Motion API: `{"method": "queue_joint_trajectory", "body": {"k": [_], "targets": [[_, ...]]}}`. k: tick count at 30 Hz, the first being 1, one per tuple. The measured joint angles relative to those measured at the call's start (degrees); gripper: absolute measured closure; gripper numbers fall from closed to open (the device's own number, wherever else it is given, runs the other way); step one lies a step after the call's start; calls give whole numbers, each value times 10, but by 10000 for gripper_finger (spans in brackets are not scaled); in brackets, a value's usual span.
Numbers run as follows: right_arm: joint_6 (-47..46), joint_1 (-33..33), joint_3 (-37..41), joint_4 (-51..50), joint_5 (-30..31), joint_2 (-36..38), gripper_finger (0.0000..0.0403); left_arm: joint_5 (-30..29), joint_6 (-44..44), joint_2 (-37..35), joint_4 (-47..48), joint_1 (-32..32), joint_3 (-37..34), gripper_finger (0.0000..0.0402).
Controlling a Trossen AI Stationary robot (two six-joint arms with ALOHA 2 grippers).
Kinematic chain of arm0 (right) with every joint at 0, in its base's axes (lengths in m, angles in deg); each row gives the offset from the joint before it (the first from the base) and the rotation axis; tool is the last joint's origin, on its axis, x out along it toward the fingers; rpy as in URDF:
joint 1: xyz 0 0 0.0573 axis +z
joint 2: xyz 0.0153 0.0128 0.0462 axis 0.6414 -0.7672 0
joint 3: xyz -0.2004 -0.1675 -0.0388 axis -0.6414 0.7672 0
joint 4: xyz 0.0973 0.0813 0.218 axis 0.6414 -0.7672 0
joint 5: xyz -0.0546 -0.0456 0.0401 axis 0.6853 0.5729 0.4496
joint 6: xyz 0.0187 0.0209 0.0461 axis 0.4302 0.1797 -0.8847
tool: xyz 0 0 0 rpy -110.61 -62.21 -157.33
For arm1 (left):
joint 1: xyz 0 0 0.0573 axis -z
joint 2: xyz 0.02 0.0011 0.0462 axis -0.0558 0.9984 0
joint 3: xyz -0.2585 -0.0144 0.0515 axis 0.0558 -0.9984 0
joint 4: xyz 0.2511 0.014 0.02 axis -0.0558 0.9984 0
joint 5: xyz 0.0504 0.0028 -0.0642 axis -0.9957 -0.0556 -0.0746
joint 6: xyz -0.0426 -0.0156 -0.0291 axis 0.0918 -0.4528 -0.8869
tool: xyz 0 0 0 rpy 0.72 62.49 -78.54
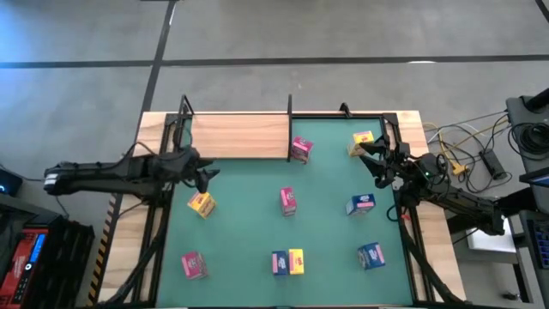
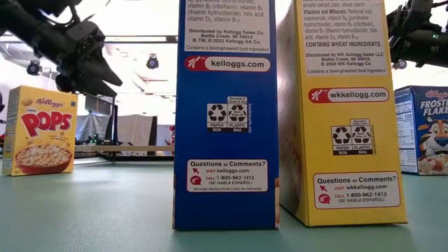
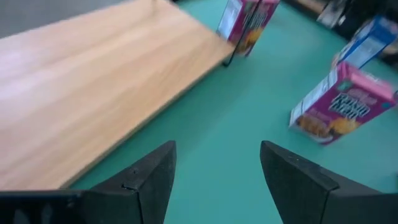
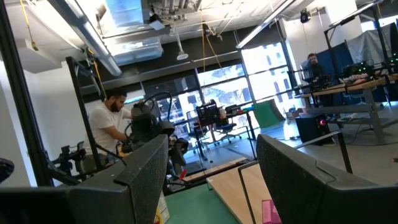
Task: Stack cereal on shelf
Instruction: Put the middle yellow box cereal on the shelf
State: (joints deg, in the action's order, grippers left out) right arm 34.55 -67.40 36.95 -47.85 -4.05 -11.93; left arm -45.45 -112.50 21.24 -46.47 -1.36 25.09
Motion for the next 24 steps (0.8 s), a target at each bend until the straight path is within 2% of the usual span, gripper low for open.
{"method": "queue_joint_trajectory", "body": {"k": [9,14,18,24], "targets": [[0,0,0,0,0,0,168,66,-115,101,157,1,96,176],[0,0,0,0,0,0,167,79,-180,154,260,10,154,136],[0,0,0,0,0,0,167,116,-221,198,319,27,189,103],[0,0,0,0,0,0,168,146,-272,253,375,78,219,86]]}}
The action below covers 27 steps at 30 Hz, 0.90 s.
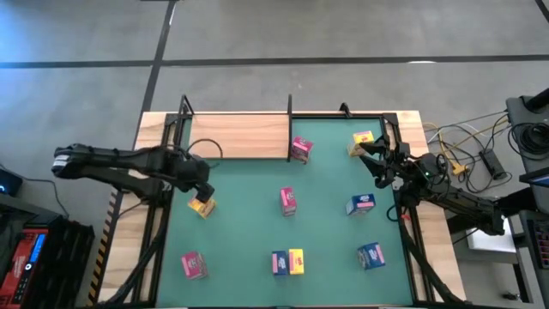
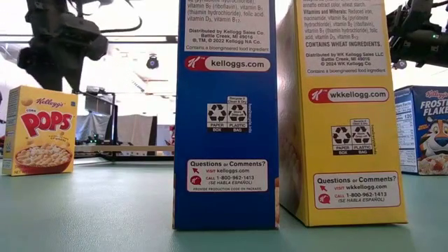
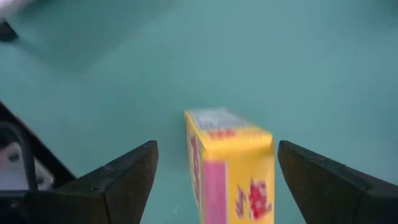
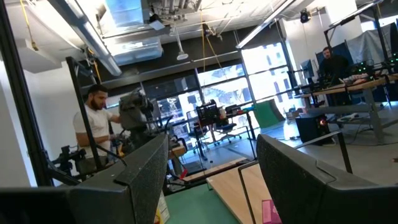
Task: Stack cereal on shelf
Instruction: Put the middle yellow box cereal on the shelf
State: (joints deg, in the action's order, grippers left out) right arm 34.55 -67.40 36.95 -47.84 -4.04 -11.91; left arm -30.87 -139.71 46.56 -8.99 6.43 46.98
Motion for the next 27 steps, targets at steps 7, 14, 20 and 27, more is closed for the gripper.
{"method": "queue_joint_trajectory", "body": {"k": [7,14,20,27], "targets": [[0,0,0,0,0,0,167,12,-65,37,2,72,-1,86],[0,0,0,0,0,0,167,12,-76,77,-26,115,-3,88],[0,0,0,0,0,0,167,12,-67,111,-33,129,-4,123],[0,0,0,0,0,0,167,11,-51,126,-34,129,-4,198]]}}
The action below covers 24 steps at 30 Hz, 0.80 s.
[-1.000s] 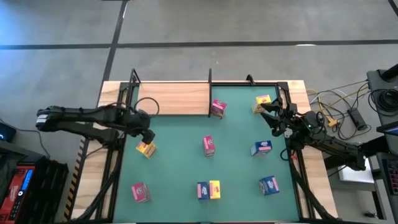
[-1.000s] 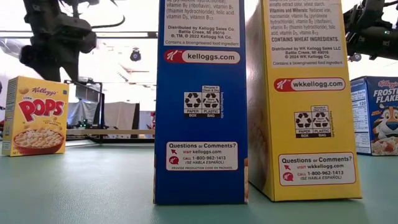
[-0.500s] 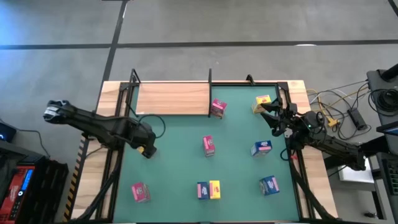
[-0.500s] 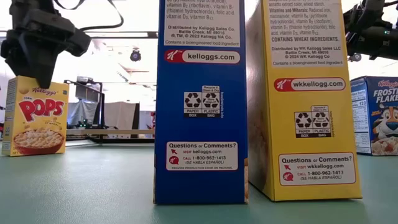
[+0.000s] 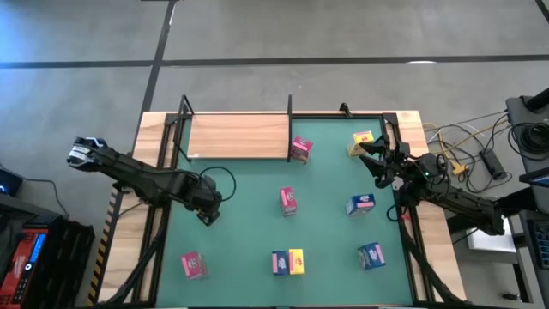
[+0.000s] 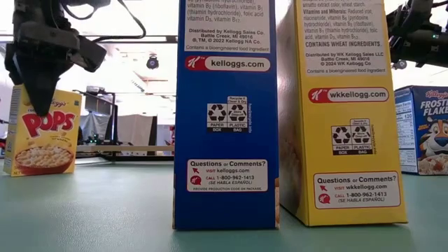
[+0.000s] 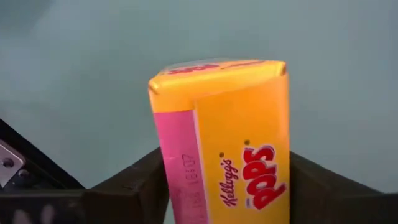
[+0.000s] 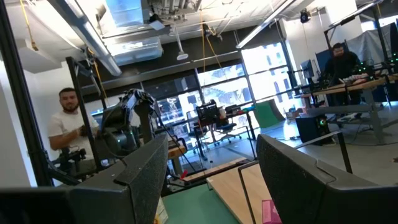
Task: Stack cereal on shelf
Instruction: Put the middle yellow box cereal on the shelf
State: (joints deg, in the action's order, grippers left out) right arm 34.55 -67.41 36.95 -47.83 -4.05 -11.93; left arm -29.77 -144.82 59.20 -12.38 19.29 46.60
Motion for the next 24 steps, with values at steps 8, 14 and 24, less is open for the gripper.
{"method": "queue_joint_trajectory", "body": {"k": [8,14,24], "targets": [[0,0,0,0,0,0,167,-25,26,-11,-1,0,0,272],[0,0,0,0,0,0,167,-42,62,-13,-7,-1,0,270],[0,0,0,0,0,0,167,-88,129,-21,-10,-5,3,268]]}}
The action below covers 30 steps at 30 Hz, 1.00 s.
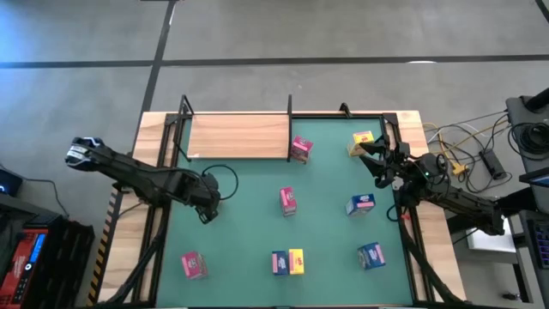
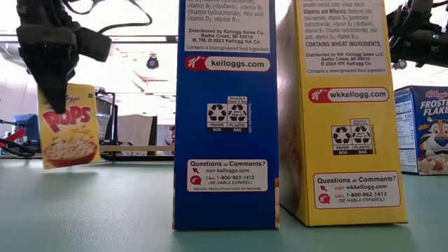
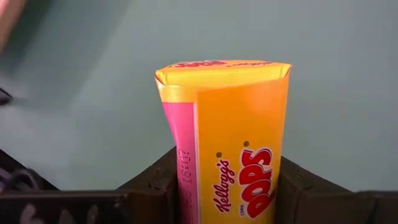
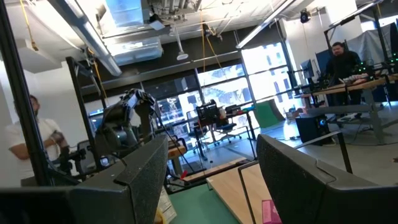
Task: Stack cereal on shelf
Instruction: Put the middle yellow box cereal on the shelf
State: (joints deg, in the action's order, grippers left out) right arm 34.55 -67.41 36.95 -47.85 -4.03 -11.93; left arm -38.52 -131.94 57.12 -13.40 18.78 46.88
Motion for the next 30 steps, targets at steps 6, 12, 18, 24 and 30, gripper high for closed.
{"method": "queue_joint_trajectory", "body": {"k": [6,12,18,24,30], "targets": [[0,0,0,0,0,0,167,-24,70,-6,28,-28,34,268],[0,0,0,0,0,0,167,-68,176,-19,46,-81,64,268],[0,0,0,0,0,0,167,-77,306,-36,43,-180,74,268],[0,0,0,0,0,0,167,-72,453,-32,13,-311,75,267],[0,0,0,0,0,0,167,-34,608,-32,-47,-430,75,267]]}}
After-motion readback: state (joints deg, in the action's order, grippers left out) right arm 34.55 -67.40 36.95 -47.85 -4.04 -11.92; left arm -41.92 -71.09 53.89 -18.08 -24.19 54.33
